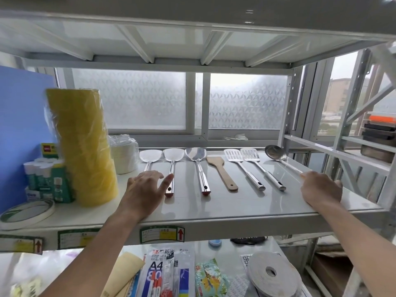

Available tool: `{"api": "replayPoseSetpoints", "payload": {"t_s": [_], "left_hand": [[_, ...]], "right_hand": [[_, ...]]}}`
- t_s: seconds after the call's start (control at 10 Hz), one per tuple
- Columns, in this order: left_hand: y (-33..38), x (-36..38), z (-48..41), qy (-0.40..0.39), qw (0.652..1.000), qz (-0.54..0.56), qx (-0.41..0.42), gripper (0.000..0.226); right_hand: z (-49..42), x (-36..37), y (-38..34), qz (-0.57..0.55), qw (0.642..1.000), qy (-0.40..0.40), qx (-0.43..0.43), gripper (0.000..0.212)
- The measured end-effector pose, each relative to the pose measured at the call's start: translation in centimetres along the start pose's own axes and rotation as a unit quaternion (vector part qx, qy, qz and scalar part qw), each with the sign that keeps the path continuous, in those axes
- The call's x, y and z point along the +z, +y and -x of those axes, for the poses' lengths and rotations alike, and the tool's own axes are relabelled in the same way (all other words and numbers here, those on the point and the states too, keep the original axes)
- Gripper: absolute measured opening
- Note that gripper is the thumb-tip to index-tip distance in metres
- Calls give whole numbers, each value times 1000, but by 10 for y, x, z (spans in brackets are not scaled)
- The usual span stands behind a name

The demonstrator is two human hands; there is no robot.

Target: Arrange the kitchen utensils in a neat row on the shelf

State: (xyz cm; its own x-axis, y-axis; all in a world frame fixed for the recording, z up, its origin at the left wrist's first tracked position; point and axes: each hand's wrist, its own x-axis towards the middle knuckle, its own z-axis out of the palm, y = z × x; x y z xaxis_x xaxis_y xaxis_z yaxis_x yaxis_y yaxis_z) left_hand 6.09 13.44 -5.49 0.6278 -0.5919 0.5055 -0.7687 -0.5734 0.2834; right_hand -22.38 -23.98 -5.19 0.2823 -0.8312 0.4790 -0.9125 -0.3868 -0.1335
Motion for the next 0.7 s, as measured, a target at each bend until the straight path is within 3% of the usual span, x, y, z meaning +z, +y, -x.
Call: {"api": "replayPoseSetpoints", "payload": {"t_s": [0.5, 0.7], "left_hand": [[3, -3, 2, 0, 1000, -6, 5, 69], [4, -7, 3, 14, 1000, -6, 12, 82]], "right_hand": [[11, -10, -5, 35, 998, 41, -24, 34], [18, -20, -7, 19, 995, 73, -59, 28]]}}
